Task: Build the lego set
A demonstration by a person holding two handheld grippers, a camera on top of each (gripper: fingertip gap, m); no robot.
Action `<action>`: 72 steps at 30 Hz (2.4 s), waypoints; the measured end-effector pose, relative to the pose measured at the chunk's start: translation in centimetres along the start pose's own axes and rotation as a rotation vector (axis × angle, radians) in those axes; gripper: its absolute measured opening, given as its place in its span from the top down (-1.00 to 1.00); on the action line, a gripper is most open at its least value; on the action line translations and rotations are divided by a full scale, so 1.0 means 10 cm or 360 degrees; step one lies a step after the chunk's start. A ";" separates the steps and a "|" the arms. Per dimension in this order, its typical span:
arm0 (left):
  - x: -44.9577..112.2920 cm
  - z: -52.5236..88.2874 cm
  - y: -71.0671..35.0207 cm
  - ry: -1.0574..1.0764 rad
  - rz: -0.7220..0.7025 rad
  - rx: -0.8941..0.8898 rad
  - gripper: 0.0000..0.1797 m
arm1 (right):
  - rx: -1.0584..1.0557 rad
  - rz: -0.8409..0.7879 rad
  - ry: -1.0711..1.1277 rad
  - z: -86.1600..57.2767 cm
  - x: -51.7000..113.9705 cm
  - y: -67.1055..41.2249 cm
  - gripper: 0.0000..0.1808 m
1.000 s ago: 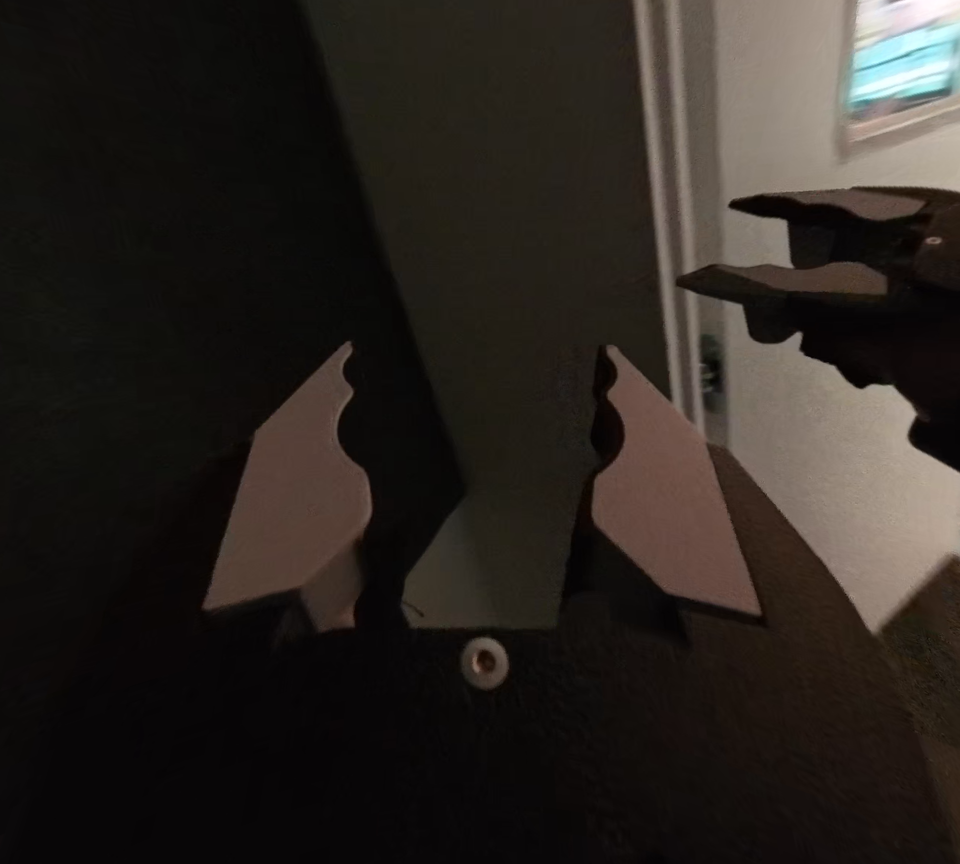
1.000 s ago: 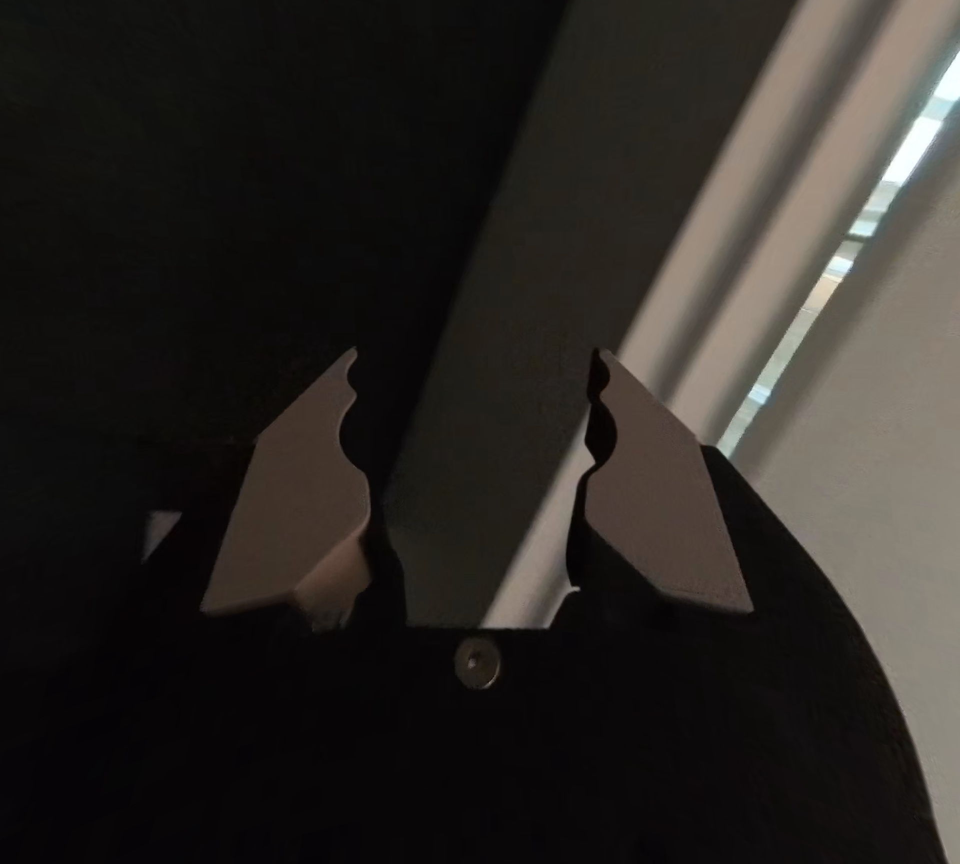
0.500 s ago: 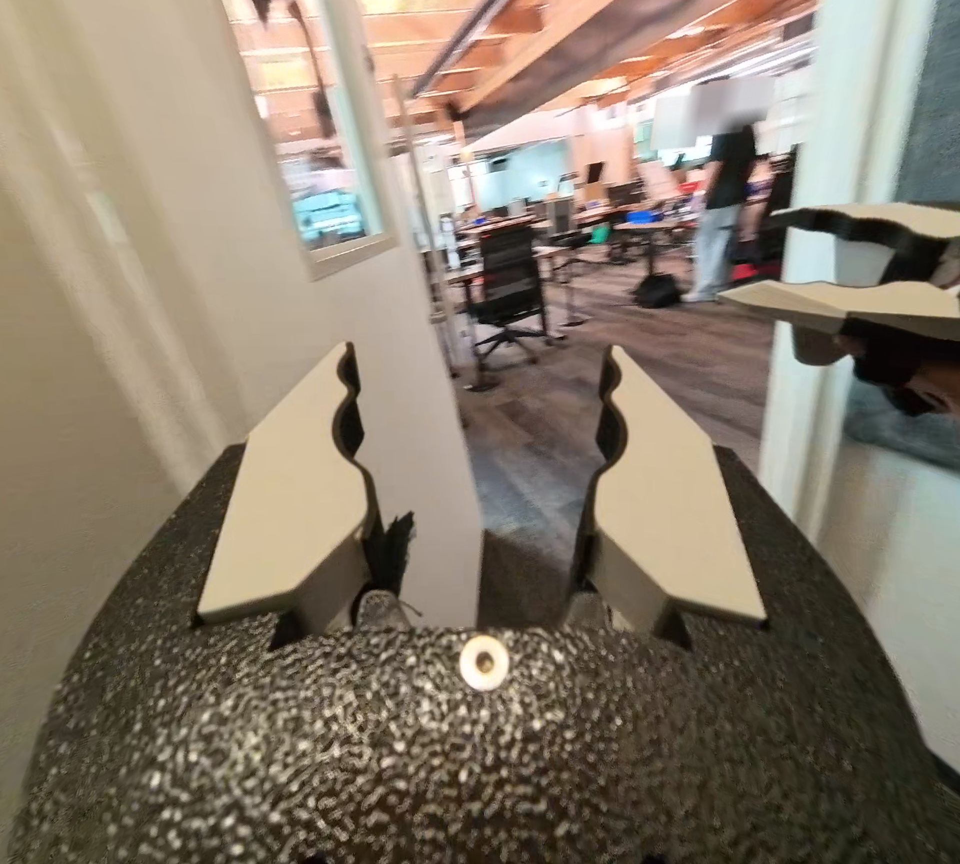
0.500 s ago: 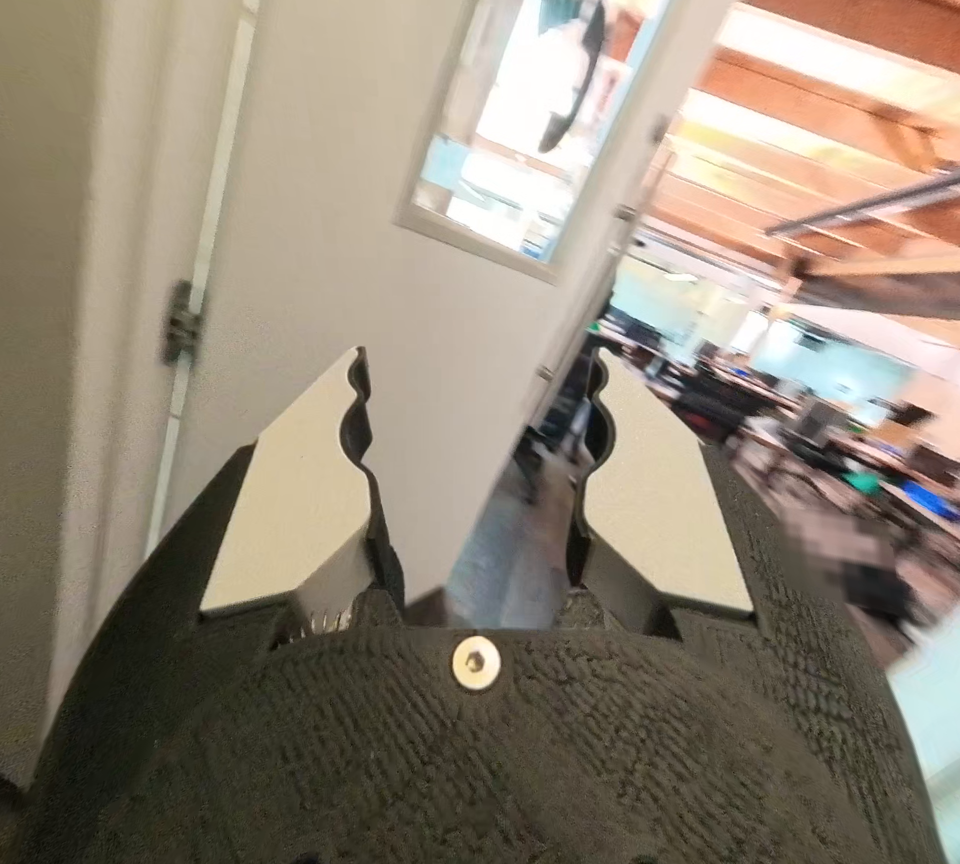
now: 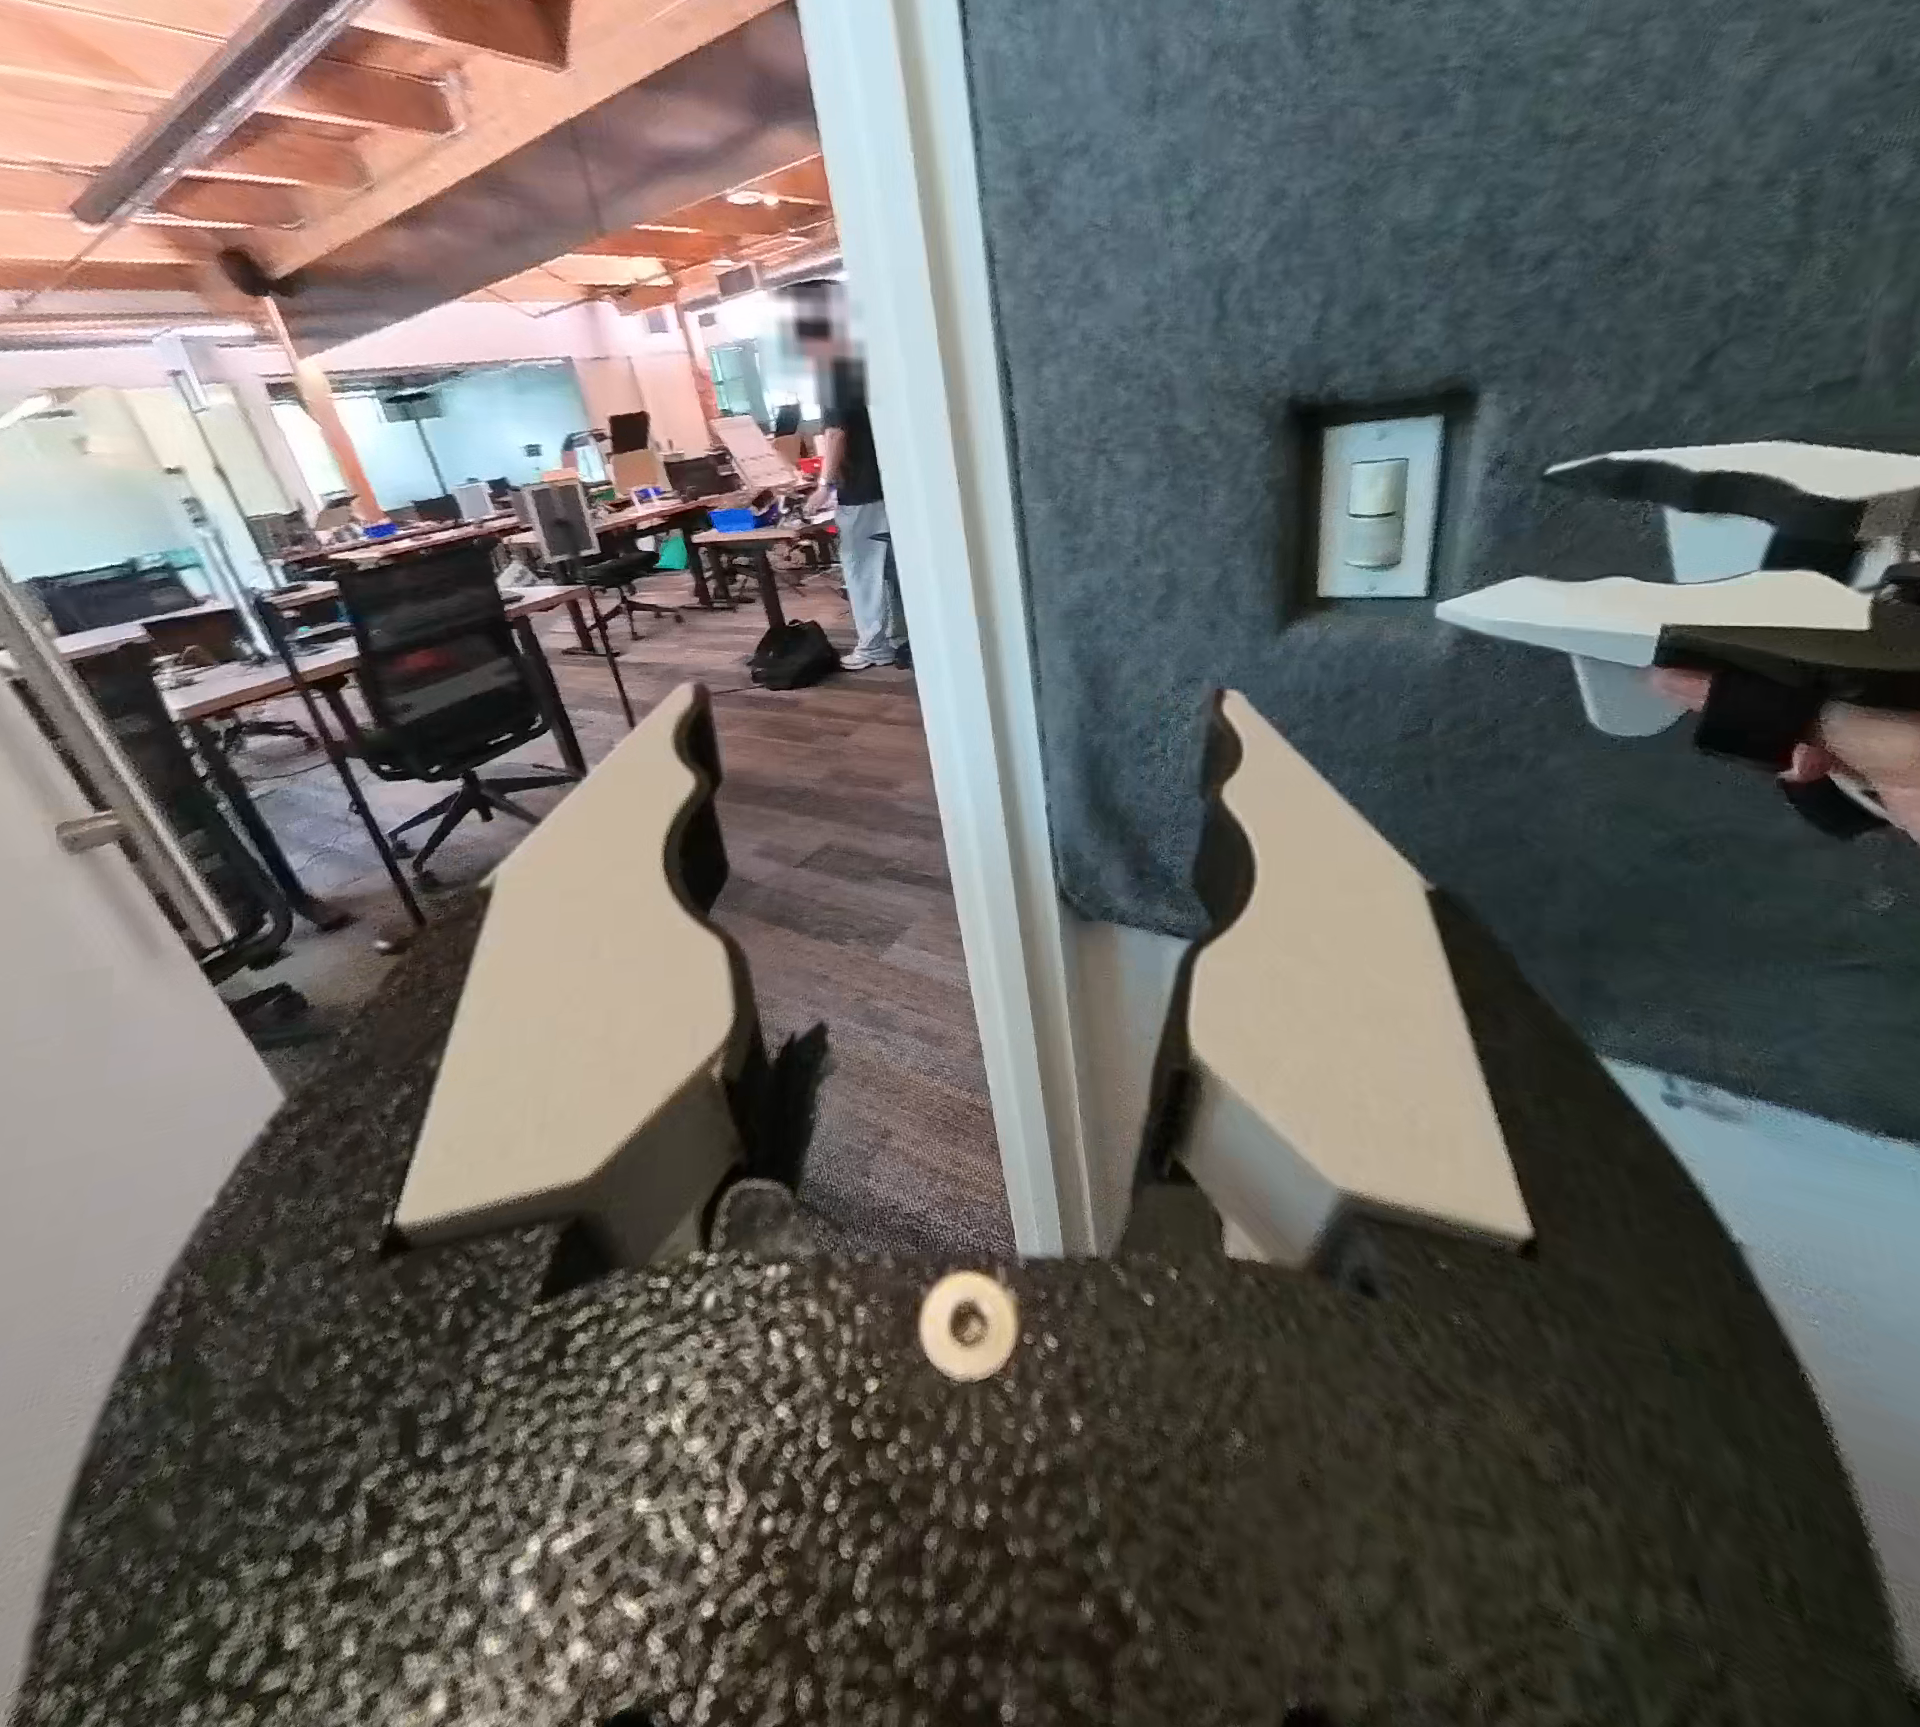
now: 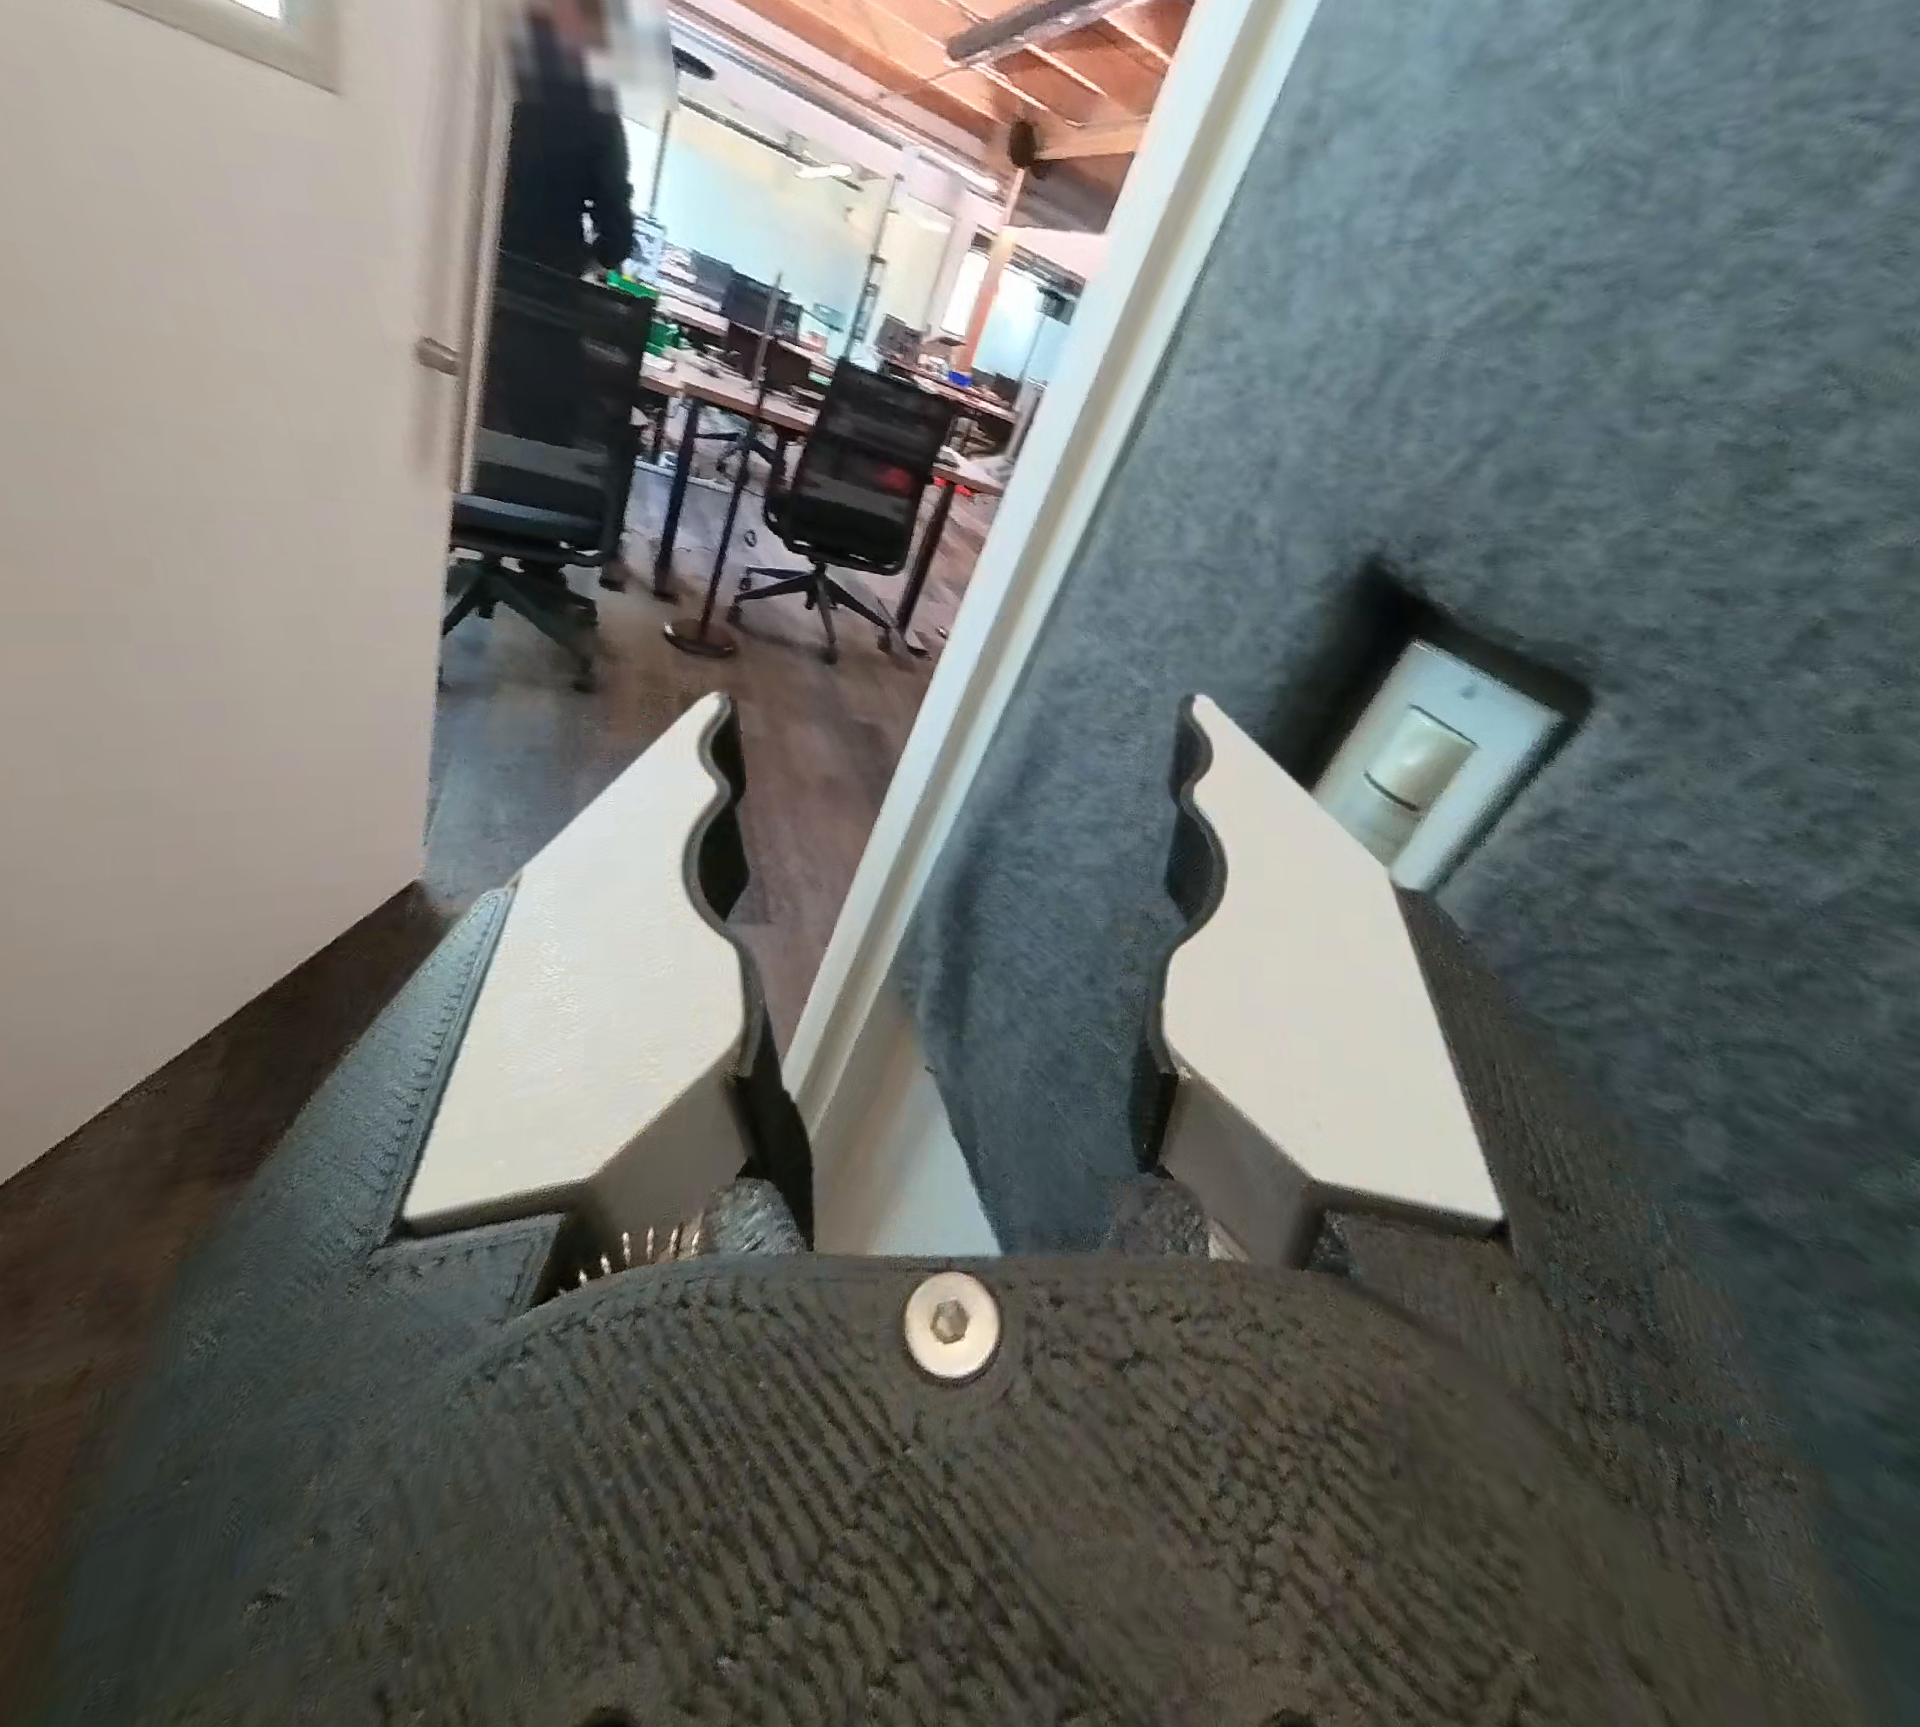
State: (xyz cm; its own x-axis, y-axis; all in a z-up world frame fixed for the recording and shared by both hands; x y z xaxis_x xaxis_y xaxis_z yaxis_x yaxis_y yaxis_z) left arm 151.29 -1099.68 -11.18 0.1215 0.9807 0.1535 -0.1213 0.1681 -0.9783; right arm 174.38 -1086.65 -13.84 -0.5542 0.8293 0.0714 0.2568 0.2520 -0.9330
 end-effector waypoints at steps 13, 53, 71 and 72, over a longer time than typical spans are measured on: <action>0.11 0.56 0.03 -0.0045 -0.0048 0.0047 0.00 | -0.0036 0.0055 0.0133 0.03 0.39 0.09 0.13; 5.91 7.69 1.98 -0.0941 0.0232 -0.0159 -0.01 | 0.0096 -0.0179 -0.0713 2.33 6.66 -0.90 0.30; 6.55 8.49 2.44 -0.0902 0.0376 -0.0257 0.67 | 0.0132 -0.0027 -0.0531 2.04 7.34 -0.58 0.35; 6.56 8.47 2.44 -0.0891 0.0397 -0.0257 0.67 | 0.0139 -0.0038 -0.0536 2.03 7.33 -0.58 0.36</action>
State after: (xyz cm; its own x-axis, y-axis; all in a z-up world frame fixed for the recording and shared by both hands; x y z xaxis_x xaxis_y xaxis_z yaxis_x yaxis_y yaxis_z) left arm 72.90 -1022.78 -13.15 -0.4300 0.8997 -0.0747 0.0758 -0.0464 -0.9960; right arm 116.15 -1037.42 -10.37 -0.7932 0.6088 -0.0135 0.1802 0.2135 -0.9602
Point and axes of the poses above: each gripper's, where its closed fingertips meet, x out along the fingers, y out of its underside, z = x × y across the jaws, the point moved 4 cm from there along -x, back along the fingers, and after that the axes turned 3 degrees about -y, right-handed, at the moved point
